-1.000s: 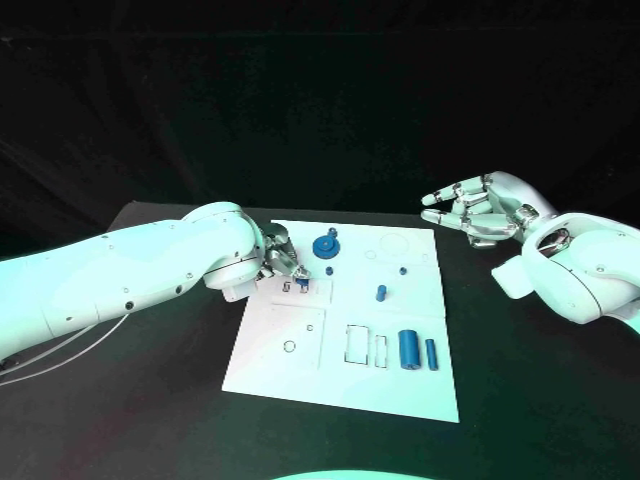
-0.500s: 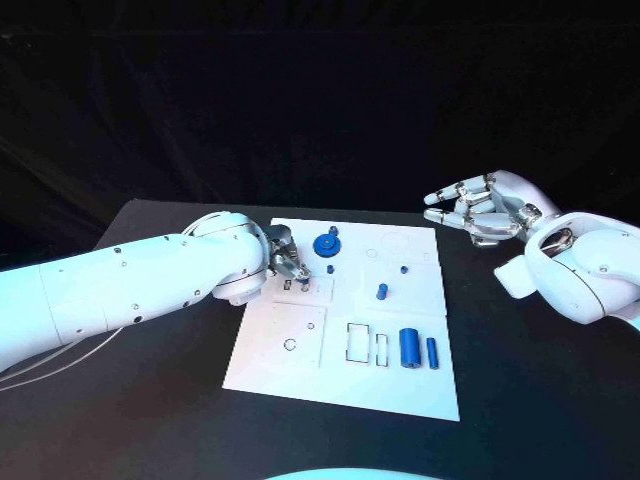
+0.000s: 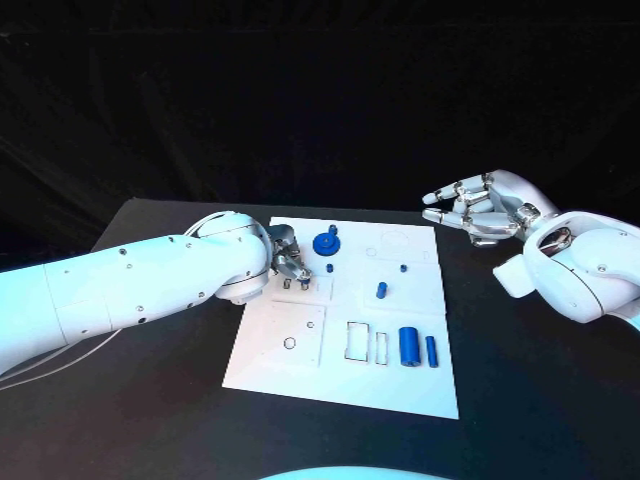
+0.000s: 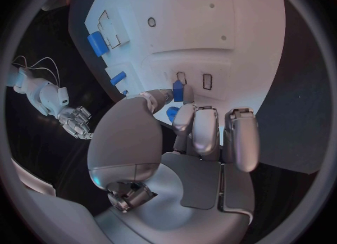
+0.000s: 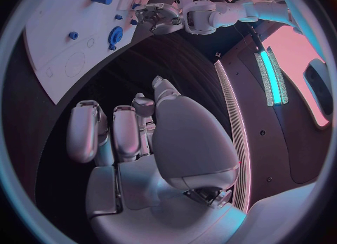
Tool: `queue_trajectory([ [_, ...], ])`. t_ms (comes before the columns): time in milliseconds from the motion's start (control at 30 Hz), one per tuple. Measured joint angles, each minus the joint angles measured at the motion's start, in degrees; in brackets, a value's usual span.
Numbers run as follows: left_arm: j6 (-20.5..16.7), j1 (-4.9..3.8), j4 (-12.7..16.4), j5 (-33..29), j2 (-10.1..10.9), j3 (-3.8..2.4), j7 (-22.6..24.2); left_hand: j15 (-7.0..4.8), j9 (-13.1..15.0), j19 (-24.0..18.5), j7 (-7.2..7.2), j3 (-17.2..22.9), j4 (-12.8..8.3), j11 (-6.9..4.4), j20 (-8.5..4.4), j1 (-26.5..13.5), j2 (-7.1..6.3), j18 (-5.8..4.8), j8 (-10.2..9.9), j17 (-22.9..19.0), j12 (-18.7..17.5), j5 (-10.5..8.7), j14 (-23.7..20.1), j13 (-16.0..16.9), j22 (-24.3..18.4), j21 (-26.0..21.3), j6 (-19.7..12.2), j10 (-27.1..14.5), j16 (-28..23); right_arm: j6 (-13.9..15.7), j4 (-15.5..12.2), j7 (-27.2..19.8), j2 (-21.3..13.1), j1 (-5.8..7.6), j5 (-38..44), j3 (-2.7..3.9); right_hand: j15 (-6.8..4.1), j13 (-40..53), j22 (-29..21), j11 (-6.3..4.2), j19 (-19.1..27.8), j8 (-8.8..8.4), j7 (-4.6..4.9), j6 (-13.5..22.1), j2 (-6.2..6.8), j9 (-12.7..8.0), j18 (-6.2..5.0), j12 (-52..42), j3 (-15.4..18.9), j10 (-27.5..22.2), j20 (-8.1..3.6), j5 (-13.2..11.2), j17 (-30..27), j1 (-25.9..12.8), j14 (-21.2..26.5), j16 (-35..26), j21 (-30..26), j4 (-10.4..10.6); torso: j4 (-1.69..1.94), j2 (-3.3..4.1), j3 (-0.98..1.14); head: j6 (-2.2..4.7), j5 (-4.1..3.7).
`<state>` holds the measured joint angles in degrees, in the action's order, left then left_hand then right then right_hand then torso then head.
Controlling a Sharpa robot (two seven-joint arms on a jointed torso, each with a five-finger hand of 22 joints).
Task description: Assemble the parts on the task board
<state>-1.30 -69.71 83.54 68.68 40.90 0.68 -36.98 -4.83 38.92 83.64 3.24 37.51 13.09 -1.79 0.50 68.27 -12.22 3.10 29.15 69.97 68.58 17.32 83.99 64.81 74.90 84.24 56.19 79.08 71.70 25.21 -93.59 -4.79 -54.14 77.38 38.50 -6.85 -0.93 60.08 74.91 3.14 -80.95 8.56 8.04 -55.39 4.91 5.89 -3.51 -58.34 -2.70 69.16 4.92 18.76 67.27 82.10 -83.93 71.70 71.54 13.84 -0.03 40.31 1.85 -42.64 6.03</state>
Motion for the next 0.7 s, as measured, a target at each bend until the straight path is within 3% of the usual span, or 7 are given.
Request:
queue_trajectory([
  [700, 4.0, 0.10, -0.2, 1.2, 0.0, -0.04, -0.2, 0.00, 0.5, 0.0, -0.17, 1.2, -0.9, -0.02, 0.00, -0.9, -0.83, 0.01, 0.3, 0.0, 0.0, 0.94, 0.0, -0.5, 0.0, 0.0, 0.2, 0.0, 0.0, -0.6, 0.2, -0.1, 0.1, -0.24, 0.1, -0.02, 0.00, 0.0, 0.0, 0.06, 0.0, 0.00, 0.00, 0.0, 0.00, 0.0, 0.00, 0.0, 0.0, 0.1, 0.00, 0.3, 0.0, 0.0, 0.0, 0.0, 0.0, 0.0, 0.01, -0.02, 0.03, -0.27, 0.15],
])
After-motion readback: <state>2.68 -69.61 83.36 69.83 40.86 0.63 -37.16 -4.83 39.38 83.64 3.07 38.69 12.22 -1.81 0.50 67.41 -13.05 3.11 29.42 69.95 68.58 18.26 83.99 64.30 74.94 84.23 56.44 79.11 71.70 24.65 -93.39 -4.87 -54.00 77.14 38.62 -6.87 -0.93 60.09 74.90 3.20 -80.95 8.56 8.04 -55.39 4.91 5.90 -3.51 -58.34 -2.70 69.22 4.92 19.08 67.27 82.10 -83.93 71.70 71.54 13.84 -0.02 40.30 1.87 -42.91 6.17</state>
